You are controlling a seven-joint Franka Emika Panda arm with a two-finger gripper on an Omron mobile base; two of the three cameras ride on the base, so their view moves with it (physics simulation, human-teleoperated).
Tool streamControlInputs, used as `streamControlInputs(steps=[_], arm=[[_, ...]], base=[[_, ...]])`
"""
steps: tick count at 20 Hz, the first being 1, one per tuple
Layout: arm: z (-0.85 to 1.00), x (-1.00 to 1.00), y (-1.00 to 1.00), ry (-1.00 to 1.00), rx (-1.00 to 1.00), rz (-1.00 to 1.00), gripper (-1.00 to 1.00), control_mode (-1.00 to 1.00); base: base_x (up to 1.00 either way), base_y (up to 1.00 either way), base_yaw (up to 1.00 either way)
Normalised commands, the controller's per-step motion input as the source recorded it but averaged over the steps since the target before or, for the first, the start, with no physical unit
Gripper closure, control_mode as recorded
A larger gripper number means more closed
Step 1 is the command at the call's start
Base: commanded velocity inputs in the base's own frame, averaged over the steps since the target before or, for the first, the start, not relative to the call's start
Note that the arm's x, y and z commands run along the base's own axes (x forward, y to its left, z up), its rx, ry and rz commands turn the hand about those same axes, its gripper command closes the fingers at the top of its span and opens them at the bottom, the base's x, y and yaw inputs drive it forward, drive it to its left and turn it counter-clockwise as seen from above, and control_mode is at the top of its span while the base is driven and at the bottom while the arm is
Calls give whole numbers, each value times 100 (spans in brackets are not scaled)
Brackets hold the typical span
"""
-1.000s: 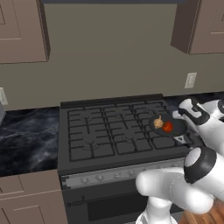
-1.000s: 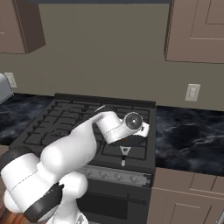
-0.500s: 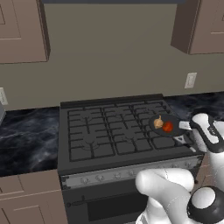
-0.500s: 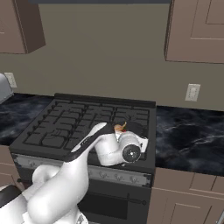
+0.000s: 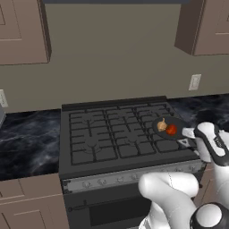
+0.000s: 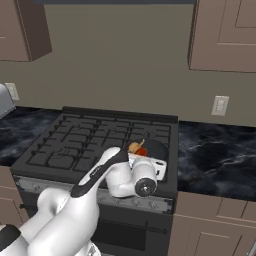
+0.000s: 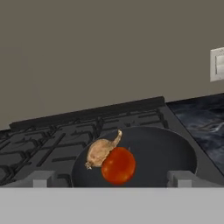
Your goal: Place the pan on the front right burner on the stove. Then place the tomato and the onion in the pan and turn on the front right burner.
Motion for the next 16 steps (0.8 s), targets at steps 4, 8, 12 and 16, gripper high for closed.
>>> streamControlInputs(steps=[4, 8, 12, 16], arm=[[0, -38, 0, 0, 0, 0, -100, -100], [0, -42, 0, -1, 0, 0, -100, -100], [0, -42, 0, -4, 0, 0, -100, -100], [-6, -41, 0, -9, 0, 0, -100, -100]], base=[[0, 0, 0], [0, 0, 0], [0, 0, 0], [0, 0, 0]])
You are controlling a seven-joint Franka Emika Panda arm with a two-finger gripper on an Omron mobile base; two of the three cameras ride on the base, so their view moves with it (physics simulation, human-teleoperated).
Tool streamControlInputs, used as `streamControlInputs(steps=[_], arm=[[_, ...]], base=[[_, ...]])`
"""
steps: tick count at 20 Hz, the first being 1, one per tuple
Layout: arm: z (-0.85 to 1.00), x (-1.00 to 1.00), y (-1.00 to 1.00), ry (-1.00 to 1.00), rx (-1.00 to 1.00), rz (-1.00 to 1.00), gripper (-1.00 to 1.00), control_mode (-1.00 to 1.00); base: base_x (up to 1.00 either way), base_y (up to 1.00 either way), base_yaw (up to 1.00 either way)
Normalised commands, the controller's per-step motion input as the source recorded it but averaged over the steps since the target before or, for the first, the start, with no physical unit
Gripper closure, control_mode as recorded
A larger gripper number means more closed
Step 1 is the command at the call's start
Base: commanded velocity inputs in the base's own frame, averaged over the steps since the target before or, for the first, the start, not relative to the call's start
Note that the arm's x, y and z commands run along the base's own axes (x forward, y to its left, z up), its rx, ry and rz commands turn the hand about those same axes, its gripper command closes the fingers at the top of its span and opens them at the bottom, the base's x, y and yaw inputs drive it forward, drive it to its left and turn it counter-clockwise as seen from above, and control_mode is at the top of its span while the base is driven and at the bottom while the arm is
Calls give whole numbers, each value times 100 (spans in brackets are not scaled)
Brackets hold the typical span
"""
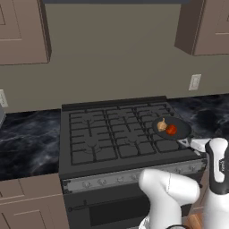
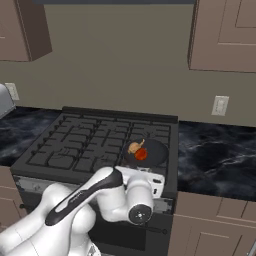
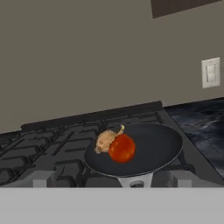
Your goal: Place the pan on the front right burner on the stove. Then place the tomato and the onion in the pan and turn on the front right burner.
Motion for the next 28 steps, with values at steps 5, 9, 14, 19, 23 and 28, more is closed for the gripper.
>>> streamControlInputs(steps=[5, 9, 14, 19, 23, 28], arm=[[-21, -36, 0, -12, 0, 0, -100, -100], [-30, -15, 0, -12, 0, 0, -100, -100], [-27, -4, 0, -3, -1, 0, -100, -100], [-25, -3, 0, -1, 0, 0, -100, -100], [-14, -15, 0, -2, 0, 0, -100, -100], [-12, -25, -2, -2, 0, 0, -100, -100]], base=[[0, 0, 0], [0, 0, 0], [0, 0, 0], [0, 0, 0], [0, 0, 0], [0, 0, 0]])
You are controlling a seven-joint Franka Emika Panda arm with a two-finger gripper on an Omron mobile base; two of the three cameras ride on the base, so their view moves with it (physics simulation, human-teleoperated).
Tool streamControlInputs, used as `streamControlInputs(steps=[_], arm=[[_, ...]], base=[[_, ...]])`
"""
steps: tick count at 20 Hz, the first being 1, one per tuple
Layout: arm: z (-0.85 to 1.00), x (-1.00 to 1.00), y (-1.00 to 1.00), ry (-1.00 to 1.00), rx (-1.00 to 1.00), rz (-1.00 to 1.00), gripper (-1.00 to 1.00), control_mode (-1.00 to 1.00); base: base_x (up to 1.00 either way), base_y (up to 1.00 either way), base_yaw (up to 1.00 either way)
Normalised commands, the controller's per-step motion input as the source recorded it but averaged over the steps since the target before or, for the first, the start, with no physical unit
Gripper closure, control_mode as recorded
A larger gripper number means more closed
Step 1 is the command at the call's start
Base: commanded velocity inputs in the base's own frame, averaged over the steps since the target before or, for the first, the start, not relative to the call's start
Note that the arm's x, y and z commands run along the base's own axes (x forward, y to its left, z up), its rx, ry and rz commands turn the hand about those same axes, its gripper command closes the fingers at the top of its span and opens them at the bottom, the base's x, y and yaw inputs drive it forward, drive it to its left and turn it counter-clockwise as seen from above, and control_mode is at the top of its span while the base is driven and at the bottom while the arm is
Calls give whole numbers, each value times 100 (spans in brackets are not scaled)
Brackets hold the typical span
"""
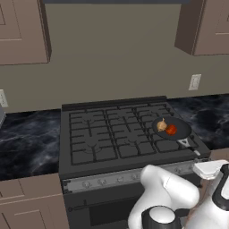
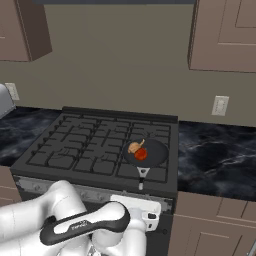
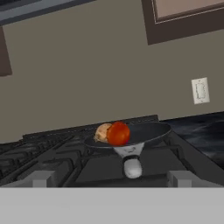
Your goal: Place the pan on the front right burner on the stove. Then place the tomato and the onion in the pan and turn on the front right burner.
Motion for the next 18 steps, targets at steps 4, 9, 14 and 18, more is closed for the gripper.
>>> streamControlInputs(steps=[4, 9, 14, 18], arm=[[-5, -34, -1, -1, 0, 0, -100, -100], [-8, -28, -6, -1, 0, 0, -100, -100], [-28, -14, -10, 0, 0, 0, -100, -100], [-35, 0, -2, 0, 0, 0, -100, -100]], base=[[0, 0, 0], [0, 0, 0], [0, 0, 0], [0, 0, 0]])
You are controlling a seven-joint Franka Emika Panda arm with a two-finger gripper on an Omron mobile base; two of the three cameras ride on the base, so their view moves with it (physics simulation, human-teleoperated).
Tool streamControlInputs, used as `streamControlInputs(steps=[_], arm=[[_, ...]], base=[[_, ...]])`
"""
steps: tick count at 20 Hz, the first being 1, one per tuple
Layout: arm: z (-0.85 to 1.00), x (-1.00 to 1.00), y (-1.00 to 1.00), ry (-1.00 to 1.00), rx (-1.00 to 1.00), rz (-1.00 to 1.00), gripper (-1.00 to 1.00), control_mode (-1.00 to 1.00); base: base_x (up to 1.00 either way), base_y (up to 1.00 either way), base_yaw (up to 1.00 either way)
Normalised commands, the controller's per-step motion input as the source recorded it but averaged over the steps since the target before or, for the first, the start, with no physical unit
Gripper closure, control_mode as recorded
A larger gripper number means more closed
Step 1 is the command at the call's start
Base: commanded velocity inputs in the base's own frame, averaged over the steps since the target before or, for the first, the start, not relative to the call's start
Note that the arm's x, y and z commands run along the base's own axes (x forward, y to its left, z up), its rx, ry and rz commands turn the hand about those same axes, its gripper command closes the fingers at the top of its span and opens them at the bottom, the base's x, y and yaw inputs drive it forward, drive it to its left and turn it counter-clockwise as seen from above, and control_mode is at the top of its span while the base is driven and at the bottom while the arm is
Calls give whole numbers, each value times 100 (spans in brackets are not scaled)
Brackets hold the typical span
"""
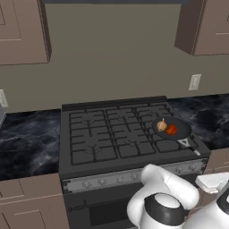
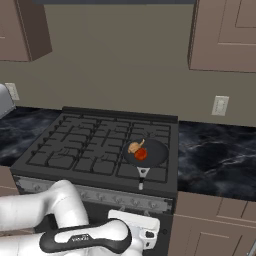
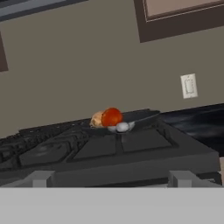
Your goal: Place the pan on the front right burner on the stove. Then place the tomato and the onion in the pan and turn on the front right burner.
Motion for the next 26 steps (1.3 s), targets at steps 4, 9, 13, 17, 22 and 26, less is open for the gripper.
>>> streamControlInputs(steps=[4, 9, 13, 17, 22, 26], arm=[[-46, 0, -2, 0, 0, 0, -100, -100], [-26, 0, -15, 0, 0, -1, -100, -100], [-3, 0, -26, 0, 0, -4, -100, -100], [-7, 0, -23, 0, 0, -4, -100, -100], [-27, 4, -10, 0, 0, -3, -100, -100], [-38, 10, -2, 0, 0, -4, -100, -100]], base=[[0, 0, 0], [0, 0, 0], [0, 0, 0], [0, 0, 0], [0, 0, 0], [0, 0, 0]])
